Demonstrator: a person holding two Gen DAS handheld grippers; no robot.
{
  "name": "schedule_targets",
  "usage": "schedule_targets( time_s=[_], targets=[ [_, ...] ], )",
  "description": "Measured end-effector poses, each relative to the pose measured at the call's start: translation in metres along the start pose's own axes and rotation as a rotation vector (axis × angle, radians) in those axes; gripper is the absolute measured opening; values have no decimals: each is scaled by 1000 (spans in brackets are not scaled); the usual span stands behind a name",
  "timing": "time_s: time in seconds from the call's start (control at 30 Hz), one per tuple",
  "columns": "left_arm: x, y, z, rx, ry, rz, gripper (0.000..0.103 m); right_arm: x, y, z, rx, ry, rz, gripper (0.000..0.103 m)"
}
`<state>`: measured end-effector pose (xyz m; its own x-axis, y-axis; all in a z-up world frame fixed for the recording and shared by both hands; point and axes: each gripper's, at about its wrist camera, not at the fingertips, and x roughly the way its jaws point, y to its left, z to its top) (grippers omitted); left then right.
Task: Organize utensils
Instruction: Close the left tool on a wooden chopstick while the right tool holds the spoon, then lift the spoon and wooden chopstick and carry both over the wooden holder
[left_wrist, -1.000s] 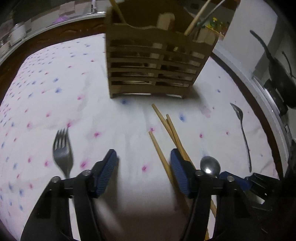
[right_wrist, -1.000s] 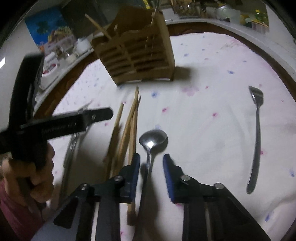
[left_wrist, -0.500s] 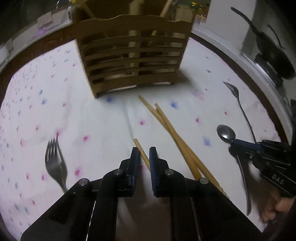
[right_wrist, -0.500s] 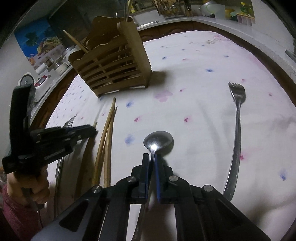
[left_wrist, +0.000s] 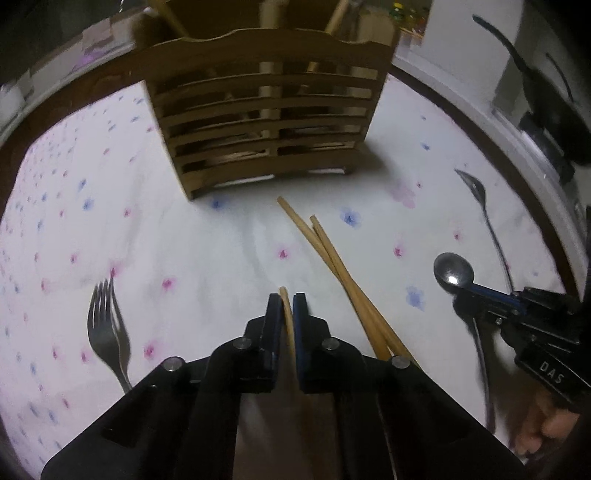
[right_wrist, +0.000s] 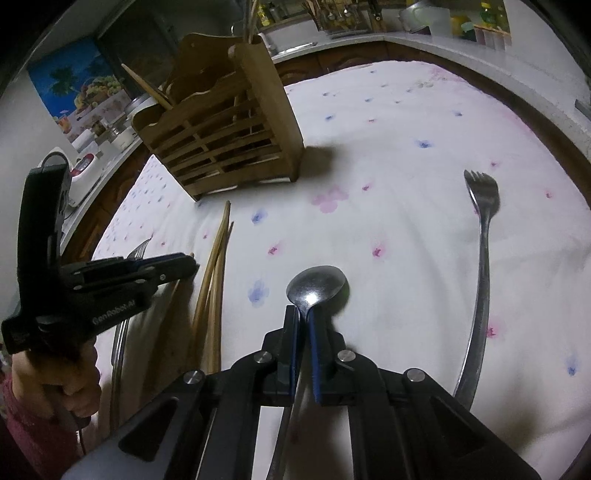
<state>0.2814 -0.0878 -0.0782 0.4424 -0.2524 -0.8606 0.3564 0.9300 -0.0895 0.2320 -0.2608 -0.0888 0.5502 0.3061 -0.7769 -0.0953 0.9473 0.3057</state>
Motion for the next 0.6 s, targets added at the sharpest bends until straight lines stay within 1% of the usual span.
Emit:
schedule_targets(
  time_s=[0.23, 0.3, 0.33, 0.43, 0.6],
  targets=[
    [-45, 8, -24, -47, -93, -47, 4, -31, 6, -4, -3, -72, 23, 5],
    [-67, 11, -29, -75, -145, -88, 4, -42, 8, -3, -4, -96, 36, 5],
    [-71, 9, -28, -79, -161, -94, 4, -48, 11, -2, -7, -109, 42, 4],
    [-106, 10, -34, -90, -244, -121, 4, -64, 18, 0, -21, -147, 48, 3],
    [-149, 11, -39, -97, -351, -156, 4, -88, 32, 4, -52, -206, 57, 2]
  ],
)
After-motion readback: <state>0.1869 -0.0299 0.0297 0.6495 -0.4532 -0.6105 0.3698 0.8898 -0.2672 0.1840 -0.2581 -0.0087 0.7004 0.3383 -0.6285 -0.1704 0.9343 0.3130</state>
